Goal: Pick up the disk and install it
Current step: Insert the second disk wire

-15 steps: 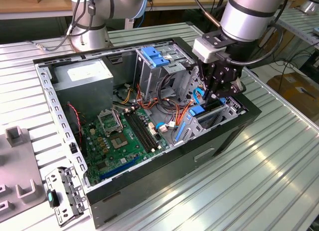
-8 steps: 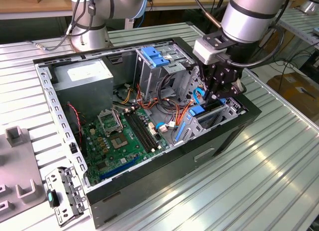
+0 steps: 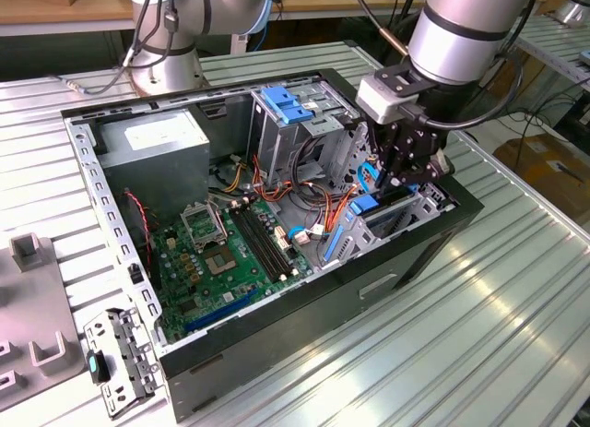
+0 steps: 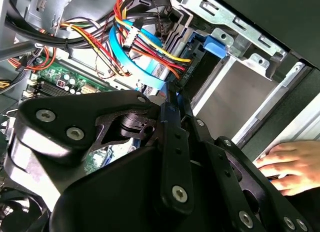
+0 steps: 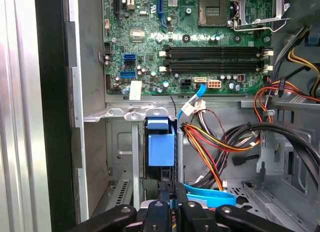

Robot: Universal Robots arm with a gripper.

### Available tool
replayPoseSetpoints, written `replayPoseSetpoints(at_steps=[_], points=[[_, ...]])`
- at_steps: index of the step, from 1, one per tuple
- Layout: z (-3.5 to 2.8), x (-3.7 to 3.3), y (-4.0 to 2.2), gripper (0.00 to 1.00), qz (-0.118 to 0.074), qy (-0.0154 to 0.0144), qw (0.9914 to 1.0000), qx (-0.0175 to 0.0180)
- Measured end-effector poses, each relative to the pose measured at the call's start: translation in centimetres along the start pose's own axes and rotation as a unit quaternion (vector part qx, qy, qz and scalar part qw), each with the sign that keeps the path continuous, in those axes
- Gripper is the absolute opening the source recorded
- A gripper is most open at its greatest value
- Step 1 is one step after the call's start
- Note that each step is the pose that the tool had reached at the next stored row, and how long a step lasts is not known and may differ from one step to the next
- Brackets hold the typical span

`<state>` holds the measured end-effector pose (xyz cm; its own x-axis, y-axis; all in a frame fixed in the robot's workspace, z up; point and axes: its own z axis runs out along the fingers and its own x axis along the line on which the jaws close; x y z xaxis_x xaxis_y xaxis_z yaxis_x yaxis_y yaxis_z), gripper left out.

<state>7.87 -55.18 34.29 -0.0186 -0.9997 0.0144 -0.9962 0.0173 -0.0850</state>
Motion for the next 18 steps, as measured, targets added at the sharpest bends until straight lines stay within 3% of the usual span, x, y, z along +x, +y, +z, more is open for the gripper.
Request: replayPoseSetpoints(at_steps=[7, 8, 13, 17, 18], points=[[0.08, 0.02, 0.01, 0.17, 0.0, -0.0002, 1.0, 0.0], [-0.02, 0.02, 0.0, 0.24, 0.0, -0.0002, 1.0, 0.0001], [-1.61, 0.02, -0.14, 0.24, 0.0, -0.0001, 1.0, 0.0012], [-1.64, 0.02, -0.14, 0.22, 0.0, -0.0002, 1.0, 0.0017], [-1.64, 0.02, -0.14, 0.15, 0.0, -0.0002, 1.0, 0.0018]])
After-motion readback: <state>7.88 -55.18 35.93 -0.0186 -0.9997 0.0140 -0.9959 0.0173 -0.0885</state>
